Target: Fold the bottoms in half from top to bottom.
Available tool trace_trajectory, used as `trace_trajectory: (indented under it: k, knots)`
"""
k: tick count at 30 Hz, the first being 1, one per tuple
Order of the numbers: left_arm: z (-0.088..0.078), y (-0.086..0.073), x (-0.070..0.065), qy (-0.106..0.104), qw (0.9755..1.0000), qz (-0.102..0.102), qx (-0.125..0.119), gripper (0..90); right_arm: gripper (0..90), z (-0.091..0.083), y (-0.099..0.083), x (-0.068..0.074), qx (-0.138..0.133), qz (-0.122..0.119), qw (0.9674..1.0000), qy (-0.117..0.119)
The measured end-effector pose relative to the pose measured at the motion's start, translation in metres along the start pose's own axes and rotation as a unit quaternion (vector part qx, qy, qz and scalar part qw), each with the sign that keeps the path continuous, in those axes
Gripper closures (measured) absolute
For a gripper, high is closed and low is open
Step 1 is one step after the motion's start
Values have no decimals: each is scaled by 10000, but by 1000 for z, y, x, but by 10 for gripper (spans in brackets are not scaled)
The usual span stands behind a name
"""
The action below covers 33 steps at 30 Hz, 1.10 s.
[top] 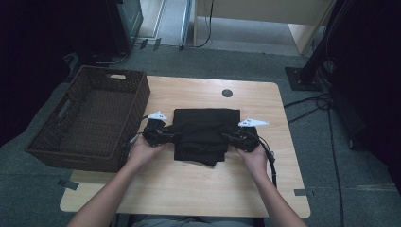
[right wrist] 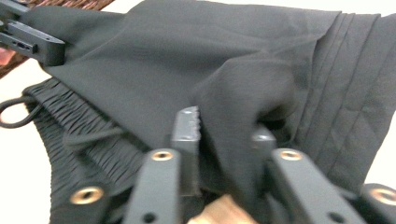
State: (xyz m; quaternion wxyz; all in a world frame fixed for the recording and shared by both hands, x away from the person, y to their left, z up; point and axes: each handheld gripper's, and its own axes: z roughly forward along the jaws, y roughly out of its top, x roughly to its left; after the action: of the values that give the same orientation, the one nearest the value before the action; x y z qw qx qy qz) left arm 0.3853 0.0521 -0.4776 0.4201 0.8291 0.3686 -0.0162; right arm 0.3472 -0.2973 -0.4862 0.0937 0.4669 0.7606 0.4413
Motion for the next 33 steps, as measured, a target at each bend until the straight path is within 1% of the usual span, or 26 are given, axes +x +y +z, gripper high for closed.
trace_trajectory:
  k: [2,4,5,7,9,12,15,16,19,21,22,23,24,25,26,27,28,29,30,32,33]
  knots:
    - [-6,1,2,14,10000,-25,-37,635,615,-7,-2,-1,-64,-10,10000,17]
    - [-13,5,3,-17,10000,-67,-64,622,592,-14,0,-2,-81,-14,10000,16]
    - [-16,8,3,-33,10000,-48,-79,620,590,-17,1,-2,-92,-3,10000,13]
    - [-23,15,2,0,9999,-13,-139,622,588,-25,4,-4,-165,-44,9999,0]
    - [-30,22,1,-4,9997,5,-228,632,581,-35,10,-6,-241,-1,9997,31]
    - [-39,30,1,28,9992,-21,-404,631,579,-46,18,-6,-379,31,9993,73]
    - [-42,37,5,73,9989,-98,-459,627,593,-51,26,-10,-437,-6,9990,4]
    - [-41,40,7,136,9989,-80,-438,635,603,-51,29,-13,-457,3,9989,-28]
    - [-32,49,17,264,9992,-74,-289,672,671,-46,36,-23,-448,109,9989,-52]
    - [-24,54,25,260,9993,-166,-232,715,701,-41,42,-30,-510,235,9984,-29]
    - [-19,57,29,270,9993,-210,-174,733,728,-37,46,-33,-537,272,9982,-39]
    - [-14,58,32,288,9993,-211,-112,754,744,-33,49,-36,-517,316,9982,-14]
    - [-8,59,36,351,9992,-187,-47,769,760,-27,51,-39,-508,333,9982,-22]
    - [-4,59,38,367,9992,-153,-13,794,770,-20,54,-42,-483,350,9982,-18]
    - [-4,59,38,367,9992,-153,-13,802,768,-16,56,-43,-454,377,9983,-30]
    - [5,59,43,405,9990,-196,69,813,770,-8,58,-46,-405,358,9985,-60]
    - [10,57,47,414,9988,-260,69,828,782,-4,58,-48,-385,338,9987,-57]
    - [12,57,48,416,9987,-288,54,843,809,4,60,-50,-271,345,9990,-94]
    - [15,56,50,408,9987,-292,75,854,829,8,60,-51,-223,332,9992,-84]
    - [20,54,52,424,9985,-317,112,865,841,16,62,-53,-99,300,9995,-81]
    - [23,53,53,427,9985,-315,155,872,849,21,62,-53,-49,267,9995,-145]
